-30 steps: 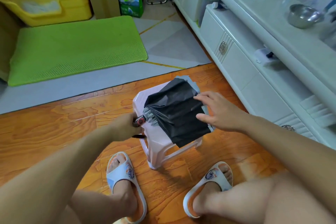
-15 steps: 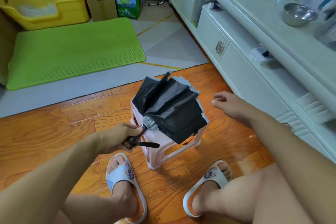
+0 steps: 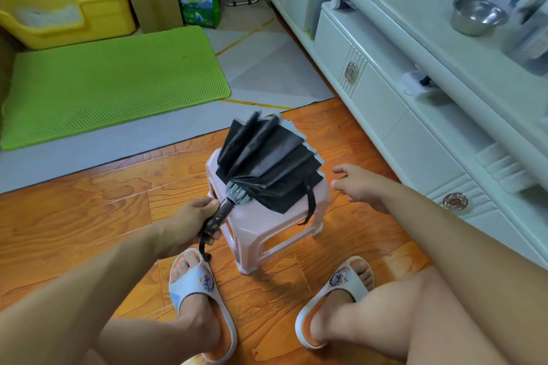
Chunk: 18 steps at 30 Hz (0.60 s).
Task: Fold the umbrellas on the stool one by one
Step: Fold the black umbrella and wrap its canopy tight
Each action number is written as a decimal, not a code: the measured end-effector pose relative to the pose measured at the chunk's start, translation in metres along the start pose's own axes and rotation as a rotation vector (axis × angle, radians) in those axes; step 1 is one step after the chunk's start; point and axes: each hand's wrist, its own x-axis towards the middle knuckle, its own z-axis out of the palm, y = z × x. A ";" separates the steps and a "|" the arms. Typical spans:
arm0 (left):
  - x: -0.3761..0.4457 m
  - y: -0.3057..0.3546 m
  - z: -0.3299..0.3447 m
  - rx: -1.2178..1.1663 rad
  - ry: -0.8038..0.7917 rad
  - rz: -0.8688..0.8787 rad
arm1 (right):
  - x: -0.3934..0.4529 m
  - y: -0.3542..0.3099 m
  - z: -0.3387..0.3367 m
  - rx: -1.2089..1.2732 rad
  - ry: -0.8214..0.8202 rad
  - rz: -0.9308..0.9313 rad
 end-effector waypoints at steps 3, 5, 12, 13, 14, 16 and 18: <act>0.000 -0.005 0.007 0.133 0.087 0.058 | 0.001 0.001 0.003 0.041 -0.014 0.015; -0.004 -0.007 0.015 0.292 0.092 0.111 | -0.001 0.000 0.009 0.032 -0.042 -0.004; -0.004 -0.006 0.013 0.310 0.038 0.151 | -0.002 -0.008 0.033 0.120 -0.071 -0.136; -0.004 -0.007 0.012 0.316 0.039 0.143 | -0.002 -0.009 0.033 0.157 -0.078 -0.137; -0.003 -0.008 0.011 0.324 0.041 0.136 | -0.001 -0.009 0.033 0.195 -0.094 -0.134; -0.002 -0.009 0.011 0.325 0.041 0.122 | -0.002 -0.010 0.036 0.228 -0.130 -0.125; 0.000 -0.011 0.010 0.293 0.039 0.108 | -0.003 -0.009 0.041 0.236 -0.179 -0.128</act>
